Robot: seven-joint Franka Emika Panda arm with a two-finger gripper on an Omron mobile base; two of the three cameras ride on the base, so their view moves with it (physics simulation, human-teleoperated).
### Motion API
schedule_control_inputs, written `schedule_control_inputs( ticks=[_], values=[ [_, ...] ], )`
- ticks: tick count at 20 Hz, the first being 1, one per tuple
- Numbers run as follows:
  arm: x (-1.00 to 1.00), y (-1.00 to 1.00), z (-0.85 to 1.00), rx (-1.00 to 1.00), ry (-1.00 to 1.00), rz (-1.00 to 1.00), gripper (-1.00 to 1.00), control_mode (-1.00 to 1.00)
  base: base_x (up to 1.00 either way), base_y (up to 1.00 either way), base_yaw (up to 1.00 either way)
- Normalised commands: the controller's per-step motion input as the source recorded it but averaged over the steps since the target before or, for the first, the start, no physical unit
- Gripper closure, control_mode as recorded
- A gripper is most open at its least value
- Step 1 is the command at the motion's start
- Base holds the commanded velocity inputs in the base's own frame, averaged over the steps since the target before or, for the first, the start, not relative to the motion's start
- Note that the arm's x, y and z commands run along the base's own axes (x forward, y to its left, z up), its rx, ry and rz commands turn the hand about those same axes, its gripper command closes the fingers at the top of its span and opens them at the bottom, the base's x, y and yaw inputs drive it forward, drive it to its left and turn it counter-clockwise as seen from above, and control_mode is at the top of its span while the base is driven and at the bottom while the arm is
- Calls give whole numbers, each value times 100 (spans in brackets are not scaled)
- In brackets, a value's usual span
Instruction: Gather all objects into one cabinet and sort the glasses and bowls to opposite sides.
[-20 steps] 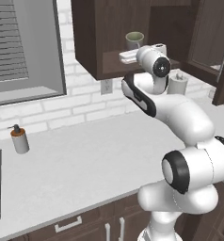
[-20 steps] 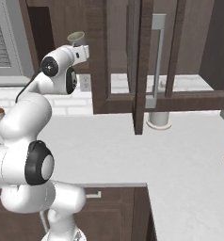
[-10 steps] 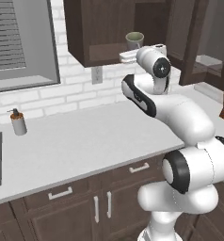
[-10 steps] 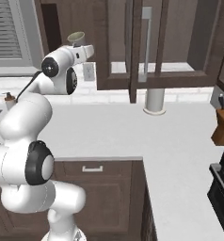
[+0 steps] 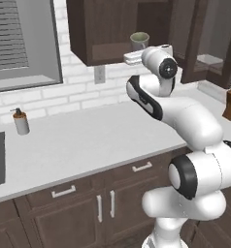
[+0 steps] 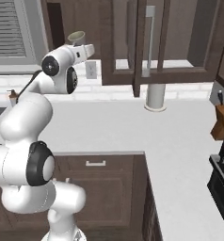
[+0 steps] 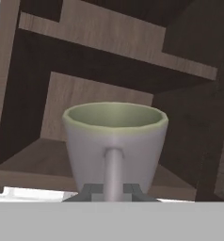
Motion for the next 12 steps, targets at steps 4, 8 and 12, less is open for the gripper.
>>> schedule_control_inputs(
  ticks=[4, 8, 12],
  values=[
    [0, 0, 0, 0, 0, 0, 100, 100, -26, 62, 0],
    [0, 0, 0, 0, 0, 0, 100, 100, -36, 63, 0],
    [0, 0, 0, 0, 0, 0, 100, 100, -32, 26, -16]
  ],
)
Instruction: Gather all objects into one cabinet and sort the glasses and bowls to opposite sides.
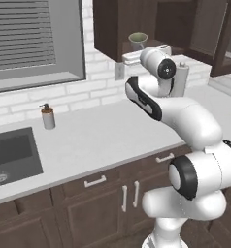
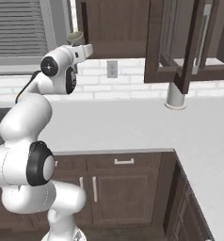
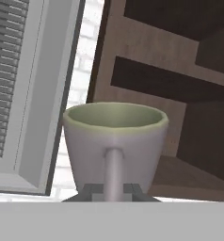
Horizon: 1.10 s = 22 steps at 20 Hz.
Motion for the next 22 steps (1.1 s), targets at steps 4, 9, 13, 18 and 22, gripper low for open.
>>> schedule_control_inputs(
  ticks=[4, 9, 13, 18, 22],
  values=[
    [0, 0, 0, 0, 0, 0, 100, 100, -24, 0, -46],
    [0, 0, 0, 0, 0, 0, 100, 100, -32, 0, -48],
    [0, 0, 0, 0, 0, 0, 100, 100, -22, 7, -33],
    [0, 0, 0, 0, 0, 0, 100, 100, 0, 0, 0],
    [0, 0, 0, 0, 0, 0, 100, 100, -42, 0, 4]
  ],
)
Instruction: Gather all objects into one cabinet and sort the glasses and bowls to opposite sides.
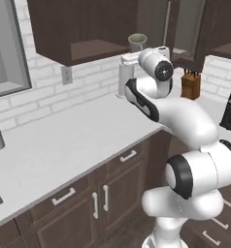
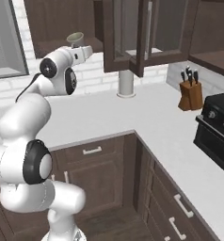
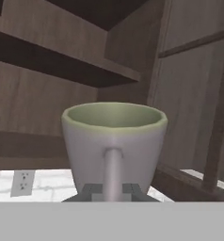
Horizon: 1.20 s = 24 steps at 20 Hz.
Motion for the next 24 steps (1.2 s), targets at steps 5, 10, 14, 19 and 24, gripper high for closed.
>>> schedule_control_inputs(
  ticks=[5, 10, 14, 19, 24],
  values=[
    [0, 0, 0, 0, 0, 0, 100, 100, -96, 0, 8],
    [0, 0, 0, 0, 0, 0, 100, 100, -72, 4, 3],
    [0, 0, 0, 0, 0, 0, 100, 100, -5, 5, 0],
    [0, 0, 0, 0, 0, 0, 100, 100, -4, 0, -29],
    [0, 0, 0, 0, 0, 0, 100, 100, 0, 0, -46]
  ],
)
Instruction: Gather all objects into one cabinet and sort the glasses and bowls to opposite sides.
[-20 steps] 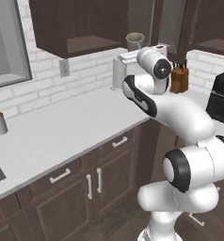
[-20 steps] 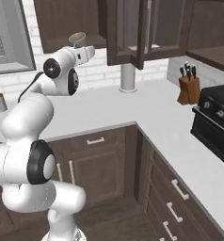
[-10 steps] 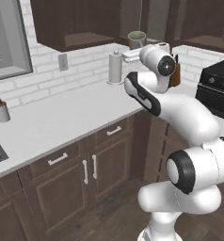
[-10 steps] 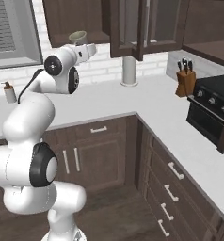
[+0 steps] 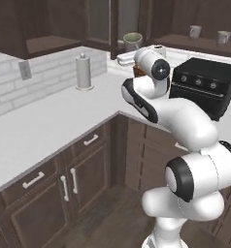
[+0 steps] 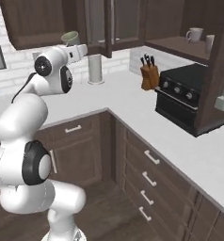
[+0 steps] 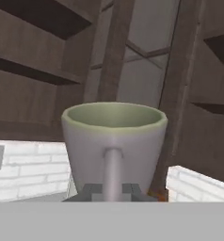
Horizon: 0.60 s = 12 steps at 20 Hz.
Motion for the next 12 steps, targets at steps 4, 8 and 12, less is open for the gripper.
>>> schedule_control_inputs(
  ticks=[4, 8, 12],
  values=[
    [0, 0, 0, 0, 0, 0, 100, 100, -1, 0, -48],
    [0, 0, 0, 0, 0, 0, 100, 100, -3, 0, -48],
    [0, 0, 0, 0, 0, 0, 100, 100, 0, 0, -50]
  ],
)
